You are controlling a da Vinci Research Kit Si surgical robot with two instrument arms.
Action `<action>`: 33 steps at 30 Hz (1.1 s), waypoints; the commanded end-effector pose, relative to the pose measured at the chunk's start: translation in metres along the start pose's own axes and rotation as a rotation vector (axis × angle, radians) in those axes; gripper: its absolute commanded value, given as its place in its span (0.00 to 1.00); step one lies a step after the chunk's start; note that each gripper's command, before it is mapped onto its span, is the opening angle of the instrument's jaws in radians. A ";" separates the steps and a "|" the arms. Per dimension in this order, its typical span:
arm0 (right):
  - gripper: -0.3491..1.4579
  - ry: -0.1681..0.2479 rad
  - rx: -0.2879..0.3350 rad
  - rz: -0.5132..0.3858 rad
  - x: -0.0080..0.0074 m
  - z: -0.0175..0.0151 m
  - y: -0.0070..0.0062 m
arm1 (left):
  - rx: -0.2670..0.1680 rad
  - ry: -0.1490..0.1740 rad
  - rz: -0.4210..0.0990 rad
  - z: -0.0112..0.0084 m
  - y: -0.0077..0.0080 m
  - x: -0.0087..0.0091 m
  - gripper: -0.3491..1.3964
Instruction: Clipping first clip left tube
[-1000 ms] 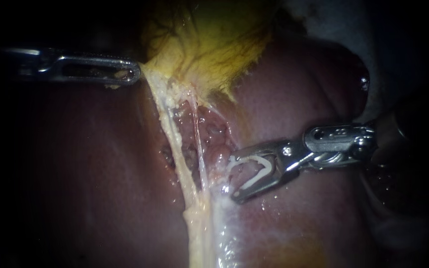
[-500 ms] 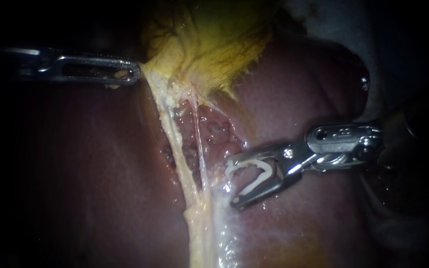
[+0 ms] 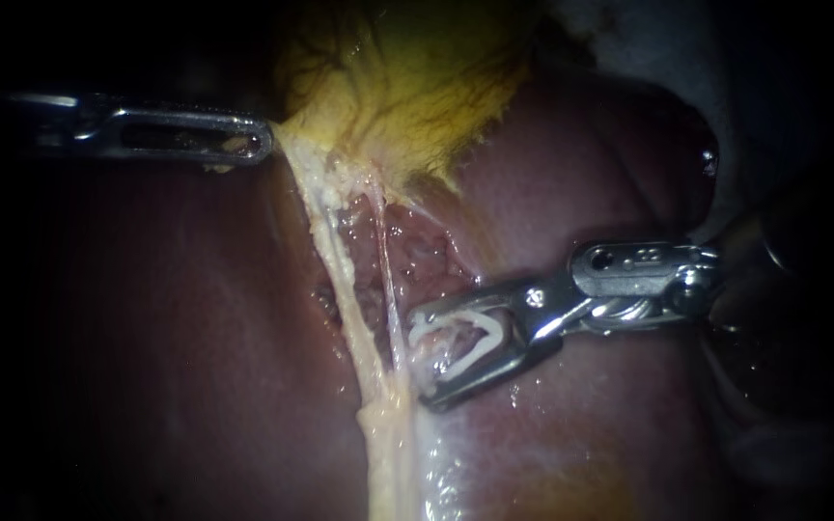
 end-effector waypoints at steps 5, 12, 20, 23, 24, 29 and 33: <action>0.49 -0.001 -0.001 -0.001 0.0002 0.0010 0.0005 | 0.000 0.000 0.000 0.0000 0.0000 0.0000 0.00; 0.49 -0.001 -0.005 0.013 -0.0002 0.0019 0.0014 | -0.001 0.000 0.000 0.0000 0.0000 0.0000 0.00; 0.50 -0.002 -0.011 0.028 -0.0015 0.0029 0.0028 | -0.001 0.000 0.000 0.0000 0.0000 0.0001 0.00; 0.50 -0.003 -0.012 0.036 -0.0020 0.0033 0.0033 | -0.001 0.000 0.000 0.0000 0.0000 0.0001 0.00; 0.50 -0.004 -0.012 0.034 -0.0022 0.0034 0.0034 | -0.001 0.000 0.000 0.0000 0.0000 0.0001 0.00; 0.50 -0.008 -0.006 0.049 -0.0028 0.0040 0.0040 | -0.001 0.000 0.000 0.0001 0.0000 0.0001 0.00; 0.50 -0.013 0.005 0.058 -0.0032 0.0042 0.0047 | -0.001 0.000 0.000 0.0001 0.0000 0.0001 0.00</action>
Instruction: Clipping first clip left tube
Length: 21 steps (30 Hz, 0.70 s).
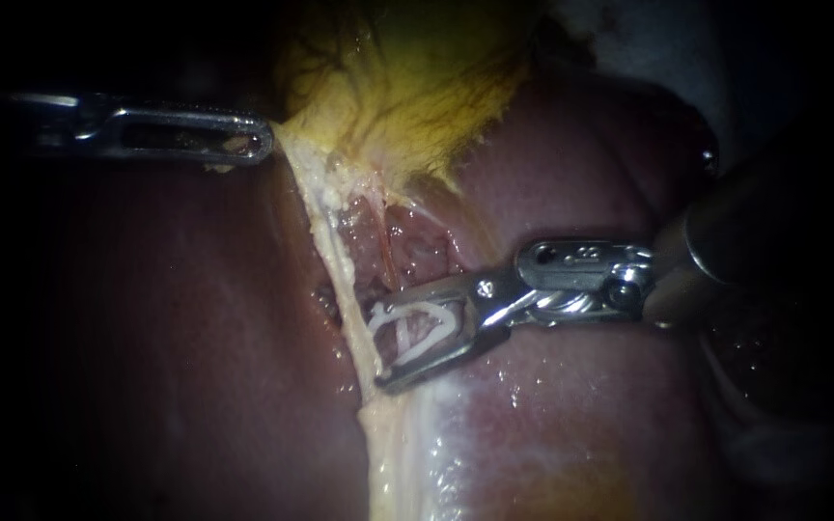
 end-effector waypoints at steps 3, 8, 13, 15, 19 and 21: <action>0.50 0.000 0.006 0.006 -0.0002 0.0000 0.0006 | 0.000 0.000 0.000 0.0000 0.0000 0.0000 0.00; 0.50 0.047 0.025 0.030 -0.0006 -0.0001 0.0015 | 0.000 0.000 0.000 0.0000 0.0000 0.0000 0.00; 0.49 0.068 0.106 0.057 -0.0011 0.0006 0.0019 | -0.001 0.000 0.000 0.0001 0.0000 0.0000 0.00; 0.49 0.070 0.132 0.051 -0.0012 0.0011 0.0021 | -0.001 0.000 0.000 0.0001 0.0000 0.0000 0.00; 0.49 0.083 0.198 0.067 -0.0014 0.0025 0.0024 | -0.001 0.000 0.000 0.0001 0.0000 0.0000 0.00; 0.49 0.083 0.231 0.067 -0.0015 0.0031 0.0025 | -0.001 0.000 0.000 0.0001 0.0000 0.0000 0.00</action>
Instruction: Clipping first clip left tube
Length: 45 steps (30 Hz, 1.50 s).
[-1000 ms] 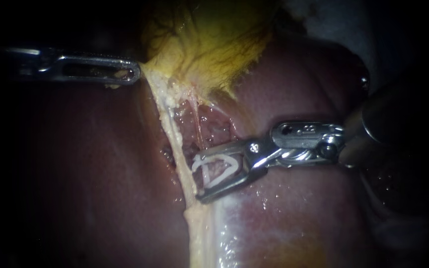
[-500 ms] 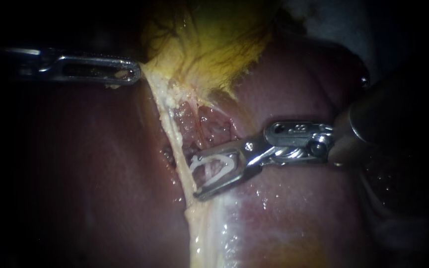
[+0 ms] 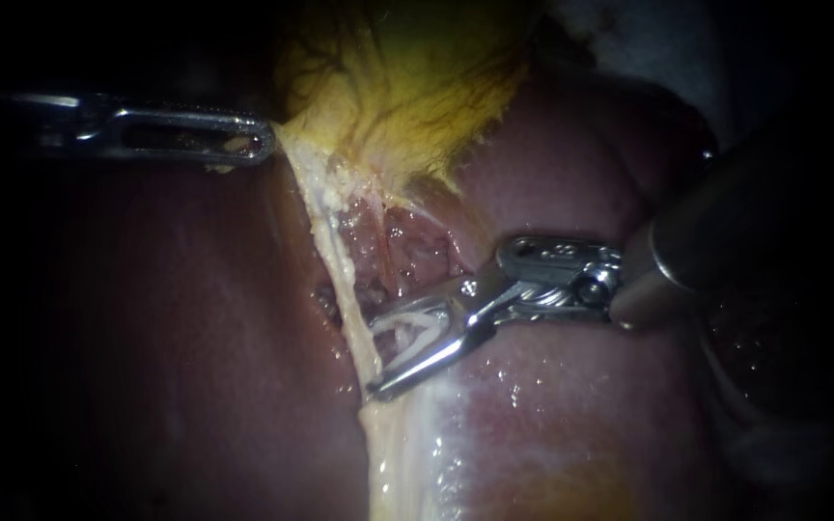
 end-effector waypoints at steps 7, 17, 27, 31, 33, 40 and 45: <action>0.49 0.000 0.099 -0.015 -0.0004 0.0004 0.0003 | 0.000 0.000 0.000 0.0000 0.0000 0.0000 0.00; 0.48 0.066 0.206 -0.027 0.0004 0.0016 0.0000 | 0.000 0.000 0.000 0.0000 0.0000 0.0000 0.00; 0.45 0.081 0.221 -0.021 0.0018 0.0027 -0.0015 | 0.000 0.000 0.000 0.0000 0.0000 0.0000 0.00; 0.42 0.079 0.225 -0.014 0.0021 0.0029 -0.0020 | 0.000 0.000 0.000 0.0000 0.0000 0.0000 0.00; 0.38 0.078 0.228 -0.014 0.0022 0.0029 -0.0023 | 0.000 0.000 0.000 0.0000 0.0000 0.0000 0.00; 0.21 0.077 0.231 -0.013 0.0023 0.0029 -0.0027 | 0.000 0.000 0.000 0.0000 0.0000 0.0000 0.00; 0.01 0.089 0.216 -0.016 0.0026 0.0027 -0.0028 | 0.001 0.000 0.000 -0.0001 0.0001 0.0000 0.00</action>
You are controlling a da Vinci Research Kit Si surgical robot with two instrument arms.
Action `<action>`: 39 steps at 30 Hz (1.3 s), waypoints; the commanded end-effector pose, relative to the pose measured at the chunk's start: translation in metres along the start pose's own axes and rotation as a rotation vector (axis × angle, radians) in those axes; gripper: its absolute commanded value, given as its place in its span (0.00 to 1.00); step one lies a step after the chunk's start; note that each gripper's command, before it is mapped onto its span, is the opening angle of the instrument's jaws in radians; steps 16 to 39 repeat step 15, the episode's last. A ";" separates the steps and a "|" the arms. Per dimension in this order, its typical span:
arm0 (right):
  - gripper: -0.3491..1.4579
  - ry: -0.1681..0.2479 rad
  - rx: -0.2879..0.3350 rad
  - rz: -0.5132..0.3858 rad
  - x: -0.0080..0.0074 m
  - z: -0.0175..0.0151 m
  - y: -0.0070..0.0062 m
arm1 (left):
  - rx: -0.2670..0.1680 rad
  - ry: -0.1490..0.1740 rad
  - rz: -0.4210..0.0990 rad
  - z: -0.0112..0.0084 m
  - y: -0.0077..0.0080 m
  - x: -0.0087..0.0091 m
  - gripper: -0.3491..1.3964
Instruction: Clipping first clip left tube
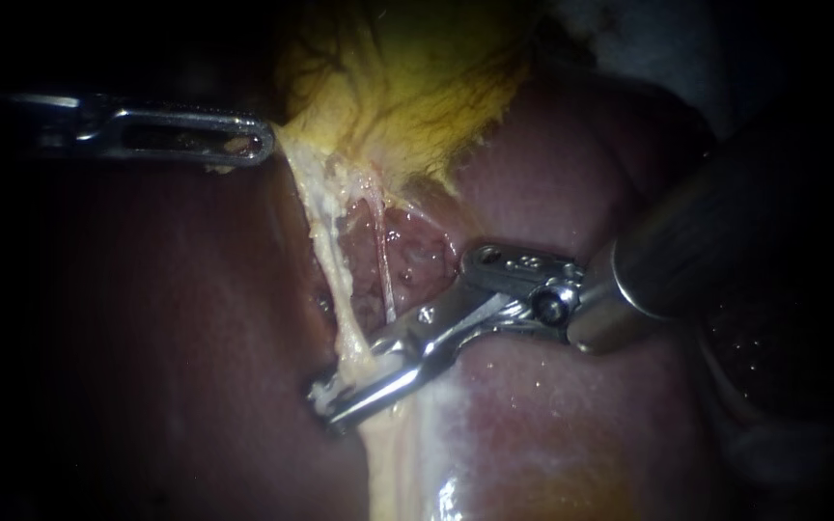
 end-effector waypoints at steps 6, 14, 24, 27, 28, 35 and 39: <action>0.00 0.026 -0.042 -0.086 0.0012 0.0000 0.0001 | 0.000 0.000 0.000 0.0000 0.0000 0.0000 0.00; 0.00 0.025 -0.038 -0.085 0.0013 0.0002 -0.0002 | 0.000 0.000 0.000 0.0000 0.0000 0.0000 0.00; 0.00 0.025 -0.038 -0.085 0.0013 0.0002 -0.0002 | 0.000 0.000 0.000 0.0000 0.0000 0.0000 0.00; 0.00 0.025 -0.038 -0.085 0.0013 0.0002 -0.0002 | 0.000 0.000 0.000 0.0000 0.0000 0.0000 0.00; 0.00 0.025 -0.038 -0.085 0.0013 0.0002 -0.0002 | 0.000 0.000 0.000 0.0000 0.0000 0.0000 0.00; 0.00 0.025 -0.038 -0.085 0.0013 0.0002 -0.0002 | 0.000 0.000 0.000 0.0000 0.0000 0.0000 0.00; 0.00 0.025 -0.038 -0.085 0.0013 0.0002 -0.0002 | 0.000 0.000 0.000 0.0000 0.0000 0.0000 0.00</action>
